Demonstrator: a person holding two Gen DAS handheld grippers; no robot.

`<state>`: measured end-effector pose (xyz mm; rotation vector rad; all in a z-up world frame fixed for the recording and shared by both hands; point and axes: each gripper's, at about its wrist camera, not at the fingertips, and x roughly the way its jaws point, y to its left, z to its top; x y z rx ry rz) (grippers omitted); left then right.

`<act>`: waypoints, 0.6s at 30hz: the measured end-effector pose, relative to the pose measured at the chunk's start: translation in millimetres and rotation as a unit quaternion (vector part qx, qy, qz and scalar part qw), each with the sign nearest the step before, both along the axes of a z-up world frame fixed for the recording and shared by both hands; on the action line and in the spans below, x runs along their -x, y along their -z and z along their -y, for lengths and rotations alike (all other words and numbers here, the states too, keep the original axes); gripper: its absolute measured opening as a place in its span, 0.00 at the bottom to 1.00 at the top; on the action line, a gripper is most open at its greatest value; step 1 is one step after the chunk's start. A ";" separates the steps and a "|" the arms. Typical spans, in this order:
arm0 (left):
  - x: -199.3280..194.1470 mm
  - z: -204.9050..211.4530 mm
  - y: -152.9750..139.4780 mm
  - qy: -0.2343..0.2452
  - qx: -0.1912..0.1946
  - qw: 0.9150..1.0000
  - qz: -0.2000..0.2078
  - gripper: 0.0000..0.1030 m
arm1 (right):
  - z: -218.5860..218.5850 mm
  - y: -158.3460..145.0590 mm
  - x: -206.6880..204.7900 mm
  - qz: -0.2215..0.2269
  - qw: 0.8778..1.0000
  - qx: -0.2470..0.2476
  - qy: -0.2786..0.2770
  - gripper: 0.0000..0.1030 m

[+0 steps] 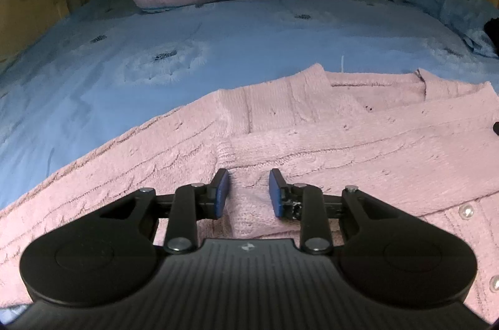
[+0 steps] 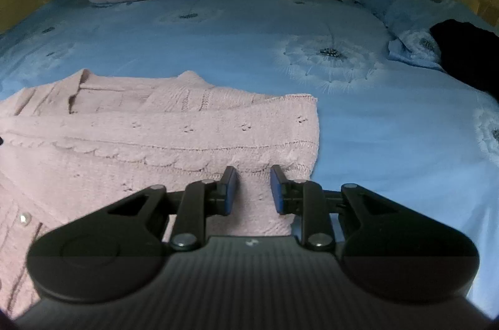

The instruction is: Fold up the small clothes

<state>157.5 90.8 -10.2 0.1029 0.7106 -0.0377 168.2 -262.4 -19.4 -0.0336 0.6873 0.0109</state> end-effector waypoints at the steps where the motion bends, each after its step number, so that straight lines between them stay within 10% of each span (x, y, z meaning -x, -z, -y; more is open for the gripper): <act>1: -0.1 -1.1 -0.2 -0.003 0.002 1.000 -0.001 0.39 | 1.0 -0.4 1.0 0.002 1.000 -0.005 0.003 0.26; 18: -9.7 -17.2 -7.0 -0.039 0.059 0.997 -0.033 0.54 | -25.8 -24.2 -106.6 -0.020 0.997 -0.055 -0.057 0.39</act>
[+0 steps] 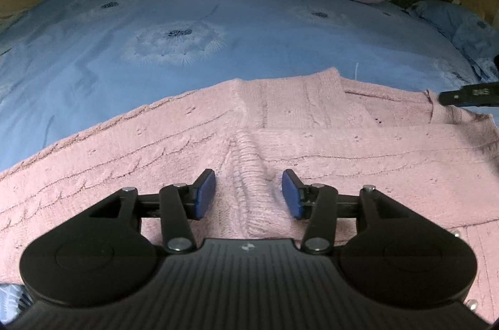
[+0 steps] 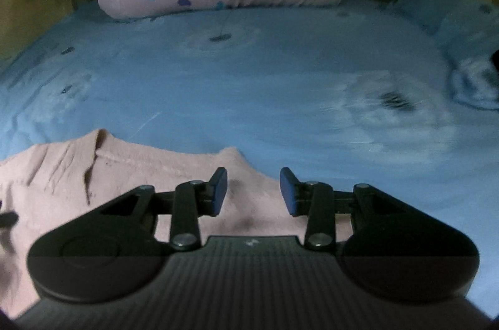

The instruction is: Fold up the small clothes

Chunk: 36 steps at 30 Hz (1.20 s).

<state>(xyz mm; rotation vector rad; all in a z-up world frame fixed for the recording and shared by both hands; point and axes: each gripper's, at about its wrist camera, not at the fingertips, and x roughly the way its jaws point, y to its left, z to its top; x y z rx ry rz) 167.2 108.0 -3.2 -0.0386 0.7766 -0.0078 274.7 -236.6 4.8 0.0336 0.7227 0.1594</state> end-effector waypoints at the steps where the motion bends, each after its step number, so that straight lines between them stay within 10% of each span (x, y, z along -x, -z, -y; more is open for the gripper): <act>1: -0.3 0.0 0.0 -0.001 -0.002 1.000 0.000 0.56 | -2.5 3.7 -9.0 -0.009 1.000 0.000 -0.003 0.39; 4: -0.7 -0.9 1.0 -0.010 -0.008 1.000 -0.002 0.65 | -10.8 14.2 -27.3 -0.041 0.999 -0.002 -0.025 0.39; 6: -1.8 -3.4 1.6 -0.014 -0.004 1.000 -0.004 0.66 | -18.2 15.4 -29.7 -0.046 0.998 0.012 -0.050 0.15; 9: -2.3 -4.6 1.6 -0.017 0.000 1.000 -0.006 0.66 | -29.5 11.5 -25.9 -0.033 0.996 0.044 -0.066 0.08; 20: -3.9 -2.2 2.8 -0.028 -0.022 0.999 -0.004 0.79 | -33.6 4.1 -14.9 -0.004 0.999 0.035 0.007 0.12; 25: -0.2 0.1 1.3 -0.030 -0.036 0.999 0.002 0.81 | -24.3 -22.2 37.5 0.022 1.000 -0.016 -0.005 0.57; 36: 32.5 -37.3 -51.3 -0.073 -0.058 0.995 0.030 0.83 | -12.7 -42.1 163.1 0.017 0.997 -0.070 -0.032 0.60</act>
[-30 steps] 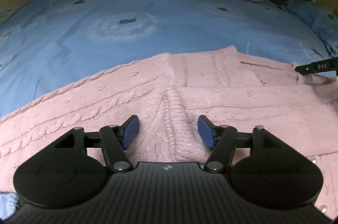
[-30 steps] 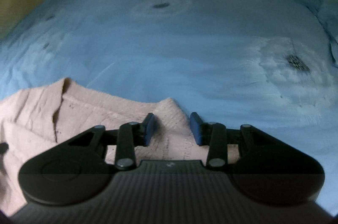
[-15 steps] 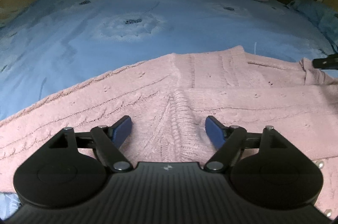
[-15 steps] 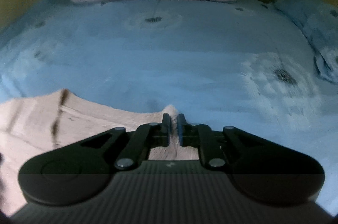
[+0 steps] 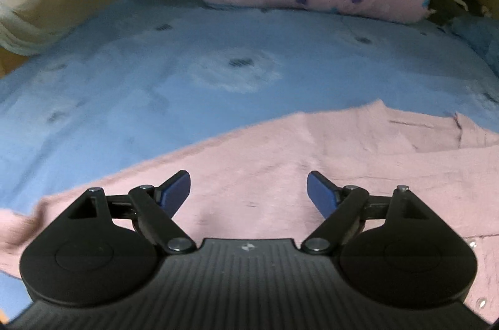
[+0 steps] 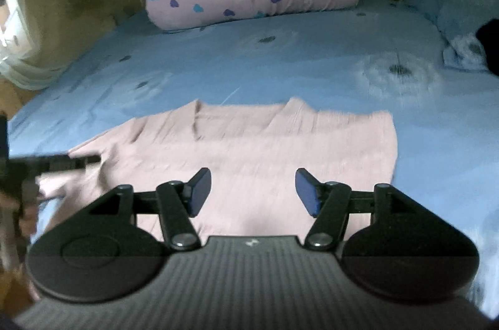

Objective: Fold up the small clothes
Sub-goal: 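Move the left gripper to the other sleeve cuff and grasp it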

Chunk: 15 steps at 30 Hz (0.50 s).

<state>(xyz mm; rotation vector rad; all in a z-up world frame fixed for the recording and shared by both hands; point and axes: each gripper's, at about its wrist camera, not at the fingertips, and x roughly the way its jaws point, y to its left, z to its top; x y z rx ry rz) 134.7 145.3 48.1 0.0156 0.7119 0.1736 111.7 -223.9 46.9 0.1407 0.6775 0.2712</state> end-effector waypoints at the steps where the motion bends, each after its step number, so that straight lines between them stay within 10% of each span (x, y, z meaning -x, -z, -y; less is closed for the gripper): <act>1: 3.9 -7.0 -6.7 -0.008 -0.007 1.000 0.002 0.84 | 0.7 1.1 9.1 0.000 1.000 -0.002 0.000 0.61; 15: 70.4 -155.8 -70.5 -0.140 -0.065 0.988 0.015 0.86 | -12.2 27.5 71.9 -0.012 0.999 0.032 0.005 0.61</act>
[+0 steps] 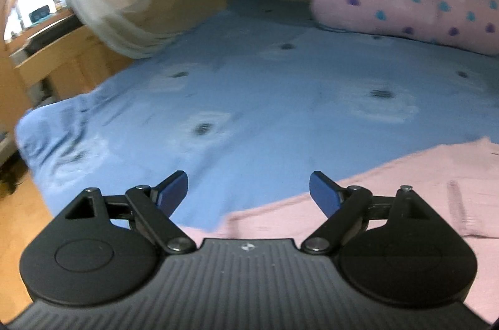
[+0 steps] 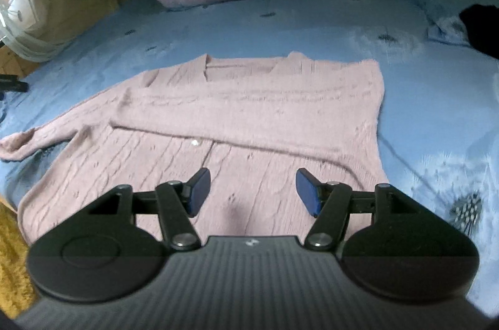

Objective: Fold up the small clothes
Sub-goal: 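Move the left gripper to the other sleeve cuff and grasp it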

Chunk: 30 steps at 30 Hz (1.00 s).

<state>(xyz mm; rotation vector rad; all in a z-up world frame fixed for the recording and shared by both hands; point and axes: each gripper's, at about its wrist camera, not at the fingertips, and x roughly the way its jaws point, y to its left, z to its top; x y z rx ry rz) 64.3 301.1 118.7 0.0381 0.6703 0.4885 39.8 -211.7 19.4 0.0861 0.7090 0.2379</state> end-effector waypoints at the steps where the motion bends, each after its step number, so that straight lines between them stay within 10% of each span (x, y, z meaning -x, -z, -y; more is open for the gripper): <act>1: 4.4 -9.2 -0.4 -0.007 0.001 1.000 -0.002 0.86 | -0.6 1.5 2.7 0.000 1.000 0.003 0.001 0.61; 21: 28.1 -92.0 107.5 -0.087 0.058 0.993 -0.060 0.86 | -15.2 33.0 17.4 -0.023 0.999 0.032 0.011 0.69; 30: 32.4 -105.6 130.3 -0.080 0.068 0.994 -0.024 0.92 | -16.3 37.2 15.3 -0.025 0.999 0.020 0.018 0.76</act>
